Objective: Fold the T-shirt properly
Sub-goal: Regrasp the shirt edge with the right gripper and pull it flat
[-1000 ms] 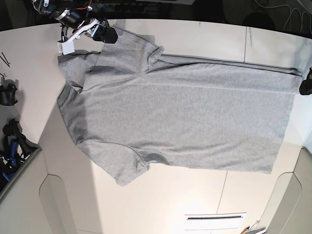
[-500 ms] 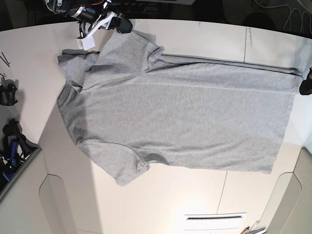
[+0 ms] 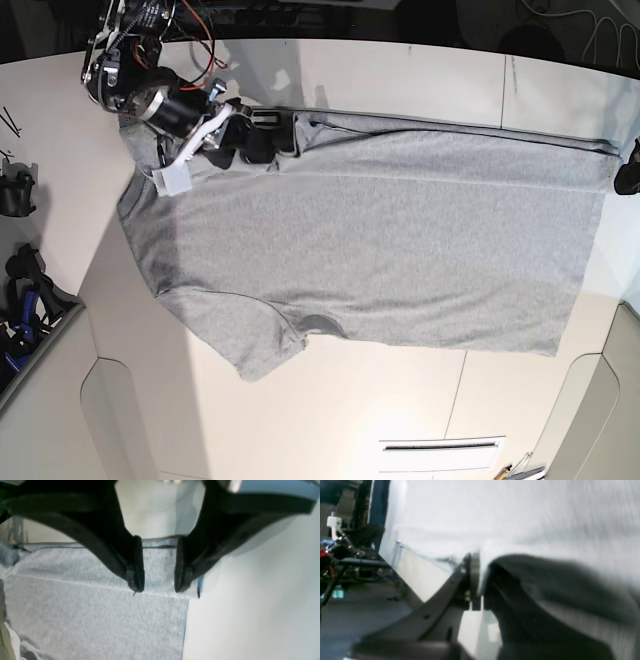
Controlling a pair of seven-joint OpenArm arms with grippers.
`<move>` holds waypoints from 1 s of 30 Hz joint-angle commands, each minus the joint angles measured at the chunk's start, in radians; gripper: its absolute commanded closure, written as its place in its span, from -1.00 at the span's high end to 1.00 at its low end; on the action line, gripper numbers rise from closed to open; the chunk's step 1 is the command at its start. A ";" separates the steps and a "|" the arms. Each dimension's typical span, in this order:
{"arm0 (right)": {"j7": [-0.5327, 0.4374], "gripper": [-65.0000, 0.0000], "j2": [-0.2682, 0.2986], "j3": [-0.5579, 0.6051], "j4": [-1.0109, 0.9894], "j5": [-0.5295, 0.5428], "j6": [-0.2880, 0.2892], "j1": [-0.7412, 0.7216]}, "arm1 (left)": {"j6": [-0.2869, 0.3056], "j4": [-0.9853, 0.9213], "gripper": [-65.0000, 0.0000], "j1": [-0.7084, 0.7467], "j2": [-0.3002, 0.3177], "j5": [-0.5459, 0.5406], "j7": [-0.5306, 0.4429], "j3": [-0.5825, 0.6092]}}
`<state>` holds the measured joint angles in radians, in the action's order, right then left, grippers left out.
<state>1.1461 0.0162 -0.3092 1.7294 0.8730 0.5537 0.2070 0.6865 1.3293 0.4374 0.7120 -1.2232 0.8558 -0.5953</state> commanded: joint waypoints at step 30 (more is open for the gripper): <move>-0.115 -1.00 0.003 0.145 0.011 -0.447 -0.034 -0.299 | 0.012 0.014 -0.26 -0.030 0.025 -0.023 -0.021 -0.011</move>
<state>1.0515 0.0166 -0.1616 1.7256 0.4110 0.5156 -0.0750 0.6865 1.3293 0.4141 0.7116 -1.2243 0.8520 -0.5953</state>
